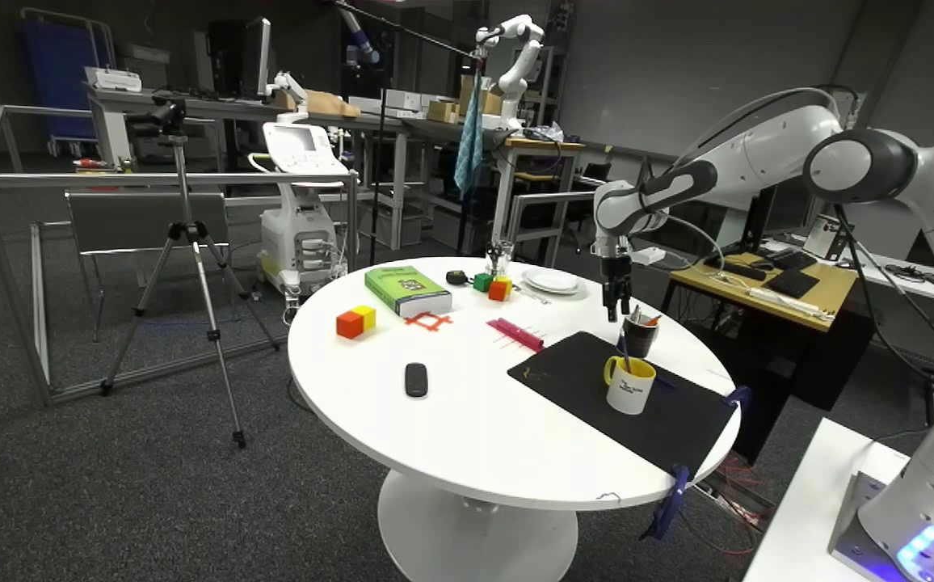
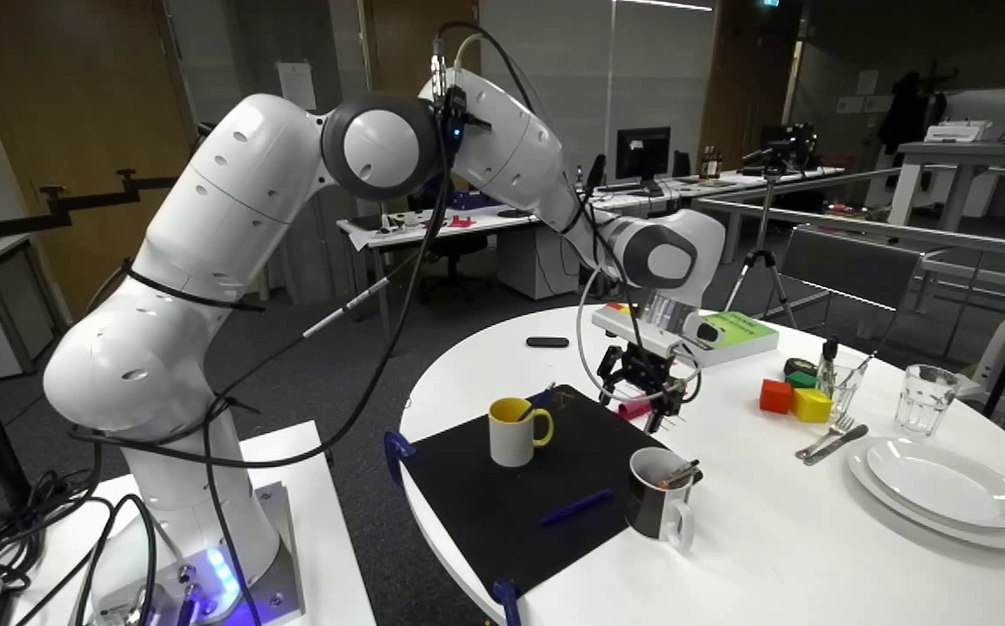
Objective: Take the blue pen out of the cup
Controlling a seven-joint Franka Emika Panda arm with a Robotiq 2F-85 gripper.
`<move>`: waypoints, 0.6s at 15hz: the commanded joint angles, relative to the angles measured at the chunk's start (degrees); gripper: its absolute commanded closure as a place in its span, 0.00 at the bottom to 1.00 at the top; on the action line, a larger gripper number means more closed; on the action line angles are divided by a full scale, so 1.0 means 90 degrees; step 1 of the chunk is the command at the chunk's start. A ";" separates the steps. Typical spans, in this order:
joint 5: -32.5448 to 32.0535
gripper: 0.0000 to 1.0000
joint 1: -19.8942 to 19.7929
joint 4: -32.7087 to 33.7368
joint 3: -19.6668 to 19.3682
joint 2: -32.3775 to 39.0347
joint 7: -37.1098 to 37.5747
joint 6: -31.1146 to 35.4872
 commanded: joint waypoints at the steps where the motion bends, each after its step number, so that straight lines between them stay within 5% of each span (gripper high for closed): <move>1: 0.0096 0.00 -0.0123 -0.0929 0.0094 -0.0760 -0.0121 0.0714; 9: 0.0121 0.00 -0.0148 -0.2306 0.0060 -0.1783 -0.0099 0.2390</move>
